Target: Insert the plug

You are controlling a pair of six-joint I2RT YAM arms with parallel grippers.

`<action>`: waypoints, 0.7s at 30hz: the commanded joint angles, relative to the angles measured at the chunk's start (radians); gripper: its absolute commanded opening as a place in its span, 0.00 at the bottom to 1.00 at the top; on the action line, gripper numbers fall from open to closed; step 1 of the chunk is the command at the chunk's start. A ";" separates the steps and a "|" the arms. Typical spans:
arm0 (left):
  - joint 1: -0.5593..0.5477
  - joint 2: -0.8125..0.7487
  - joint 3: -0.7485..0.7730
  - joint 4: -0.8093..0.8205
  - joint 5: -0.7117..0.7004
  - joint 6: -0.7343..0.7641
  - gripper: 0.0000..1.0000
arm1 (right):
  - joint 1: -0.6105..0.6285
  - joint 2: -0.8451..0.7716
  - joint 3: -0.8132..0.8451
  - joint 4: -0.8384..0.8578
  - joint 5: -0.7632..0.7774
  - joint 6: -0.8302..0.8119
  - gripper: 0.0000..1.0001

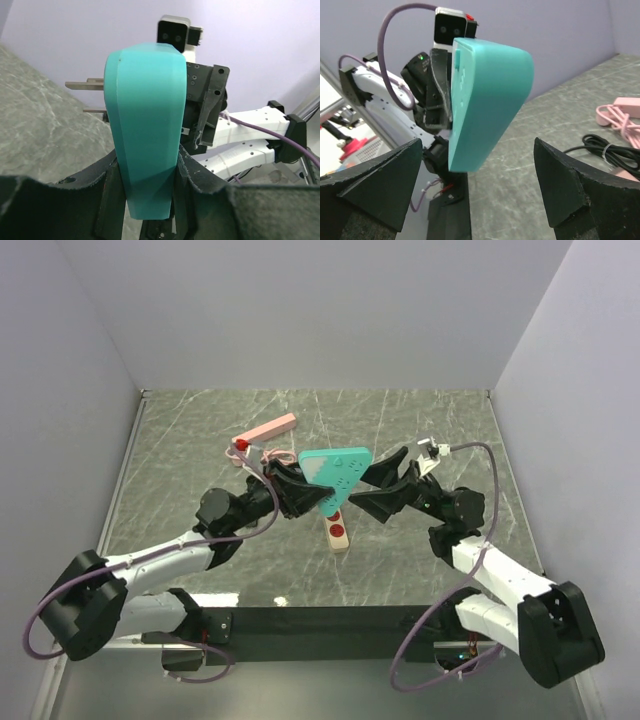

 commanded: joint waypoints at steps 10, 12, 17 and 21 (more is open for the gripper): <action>-0.103 0.078 0.044 0.230 -0.124 -0.043 0.01 | 0.032 0.124 -0.003 0.332 0.076 0.128 0.87; -0.109 0.092 0.047 0.212 -0.123 -0.037 0.01 | 0.033 0.156 -0.003 0.387 0.077 0.166 0.81; -0.112 0.100 0.035 0.178 -0.135 -0.020 0.01 | 0.038 0.233 0.008 0.573 0.064 0.261 0.38; -0.112 0.093 0.037 0.129 -0.123 -0.006 0.13 | 0.041 0.268 0.025 0.587 0.073 0.270 0.00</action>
